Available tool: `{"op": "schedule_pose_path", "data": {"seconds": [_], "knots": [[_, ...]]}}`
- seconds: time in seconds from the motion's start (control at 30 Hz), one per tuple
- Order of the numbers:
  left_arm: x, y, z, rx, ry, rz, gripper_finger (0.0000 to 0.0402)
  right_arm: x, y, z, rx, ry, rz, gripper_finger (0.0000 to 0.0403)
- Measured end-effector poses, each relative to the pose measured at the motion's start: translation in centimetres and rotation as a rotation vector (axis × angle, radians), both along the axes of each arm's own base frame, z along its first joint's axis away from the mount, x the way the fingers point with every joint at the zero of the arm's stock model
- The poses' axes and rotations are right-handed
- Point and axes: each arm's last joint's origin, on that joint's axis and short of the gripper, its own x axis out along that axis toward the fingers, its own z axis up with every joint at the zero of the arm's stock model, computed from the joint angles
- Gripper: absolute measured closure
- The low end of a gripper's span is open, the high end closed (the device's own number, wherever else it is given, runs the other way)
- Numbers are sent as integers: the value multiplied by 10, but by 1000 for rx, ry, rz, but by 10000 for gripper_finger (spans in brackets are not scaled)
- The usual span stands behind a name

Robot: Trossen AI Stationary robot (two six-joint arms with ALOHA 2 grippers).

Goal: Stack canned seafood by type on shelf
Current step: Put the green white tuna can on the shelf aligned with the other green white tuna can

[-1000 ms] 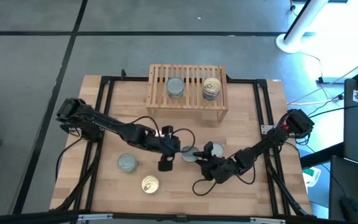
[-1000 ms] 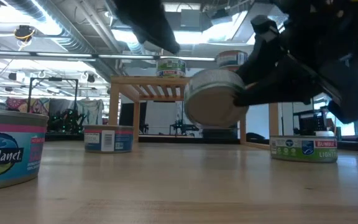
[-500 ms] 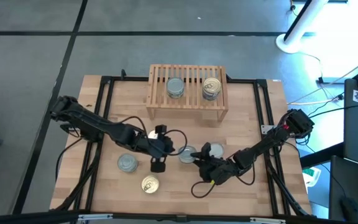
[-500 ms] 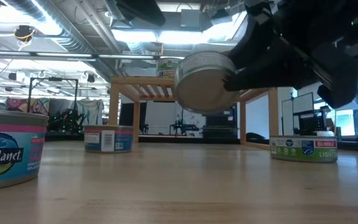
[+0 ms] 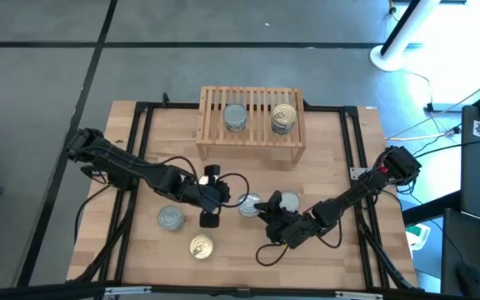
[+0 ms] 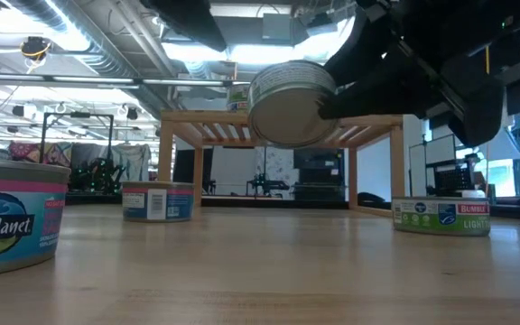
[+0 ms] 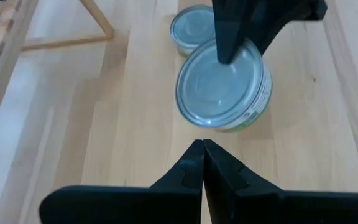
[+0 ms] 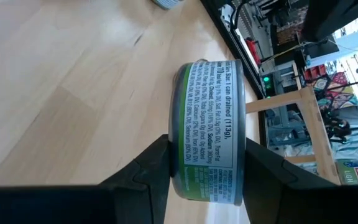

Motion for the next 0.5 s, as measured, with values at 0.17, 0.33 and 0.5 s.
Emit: {"op": "schedule_pose_path", "data": {"seconds": [0.17, 0.33, 0.5], "knots": [[-10, 4, -13, -3, -25, -6, 400, -1, -1, 6, -24, -10, 3, 252], [-32, 12, -32, -95, -174, 37, 397, 1, -11, 18, -70, -33, -25, 252], [-47, 17, -39, -152, -317, 38, 400, 15, -33, 28, -84, -81, -71, 252]]}}
